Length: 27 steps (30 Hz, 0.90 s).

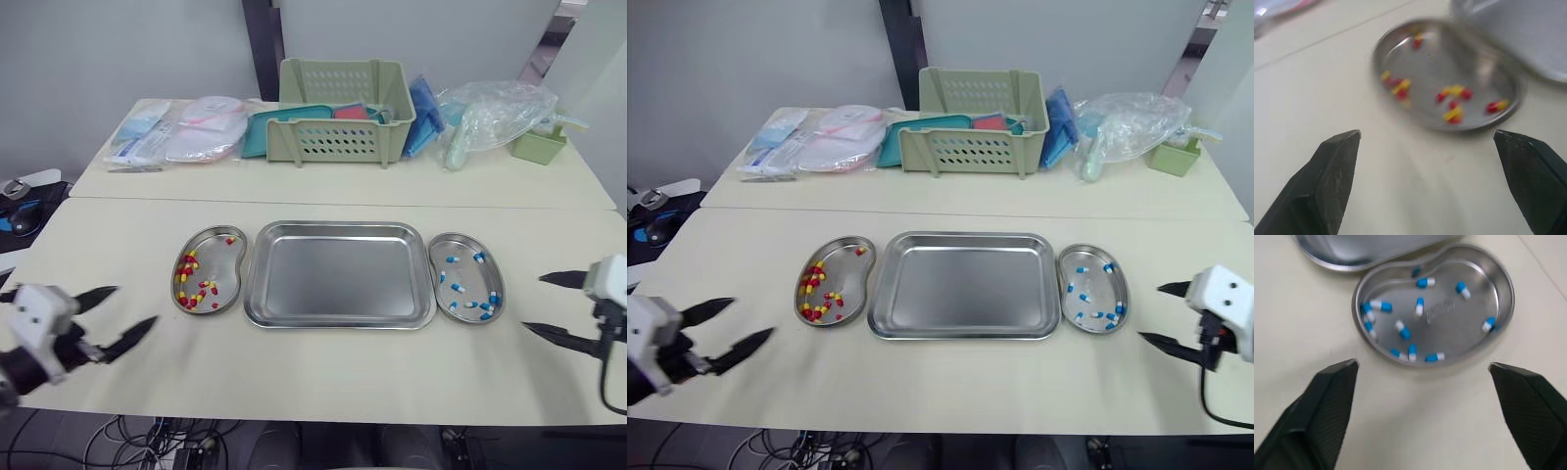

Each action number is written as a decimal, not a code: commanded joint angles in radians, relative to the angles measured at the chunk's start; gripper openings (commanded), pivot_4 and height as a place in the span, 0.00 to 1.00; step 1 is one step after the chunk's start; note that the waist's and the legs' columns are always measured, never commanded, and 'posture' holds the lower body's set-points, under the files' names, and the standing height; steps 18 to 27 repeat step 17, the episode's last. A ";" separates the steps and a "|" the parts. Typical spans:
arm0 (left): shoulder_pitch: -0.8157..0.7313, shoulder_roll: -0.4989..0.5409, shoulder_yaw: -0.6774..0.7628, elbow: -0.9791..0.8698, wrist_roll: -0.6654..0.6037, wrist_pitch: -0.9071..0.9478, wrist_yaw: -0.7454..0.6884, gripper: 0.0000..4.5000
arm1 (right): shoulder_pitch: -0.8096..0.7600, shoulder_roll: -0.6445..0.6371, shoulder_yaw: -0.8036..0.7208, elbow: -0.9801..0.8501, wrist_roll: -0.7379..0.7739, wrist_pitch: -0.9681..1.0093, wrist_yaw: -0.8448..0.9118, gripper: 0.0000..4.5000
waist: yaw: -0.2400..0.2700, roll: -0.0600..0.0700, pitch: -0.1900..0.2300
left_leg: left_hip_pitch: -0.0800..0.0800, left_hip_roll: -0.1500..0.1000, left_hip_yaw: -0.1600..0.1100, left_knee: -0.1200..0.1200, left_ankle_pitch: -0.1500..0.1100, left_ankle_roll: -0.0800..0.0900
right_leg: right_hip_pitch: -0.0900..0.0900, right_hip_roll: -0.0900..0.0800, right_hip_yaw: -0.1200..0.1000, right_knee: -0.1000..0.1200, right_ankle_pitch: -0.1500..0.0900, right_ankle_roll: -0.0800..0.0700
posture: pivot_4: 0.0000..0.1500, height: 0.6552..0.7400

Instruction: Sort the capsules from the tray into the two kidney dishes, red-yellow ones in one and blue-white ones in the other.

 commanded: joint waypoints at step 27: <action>-0.138 0.188 0.022 0.246 0.128 0.136 -0.050 1.00 | -0.032 -0.113 -0.032 0.306 -0.015 -0.280 0.200 0.99 | -0.005 -0.002 0.001 | 0.000 0.001 0.001 0.000 0.000 0.000 | 0.000 0.000 0.000 0.000 0.000 0.000 | 1.00 1.00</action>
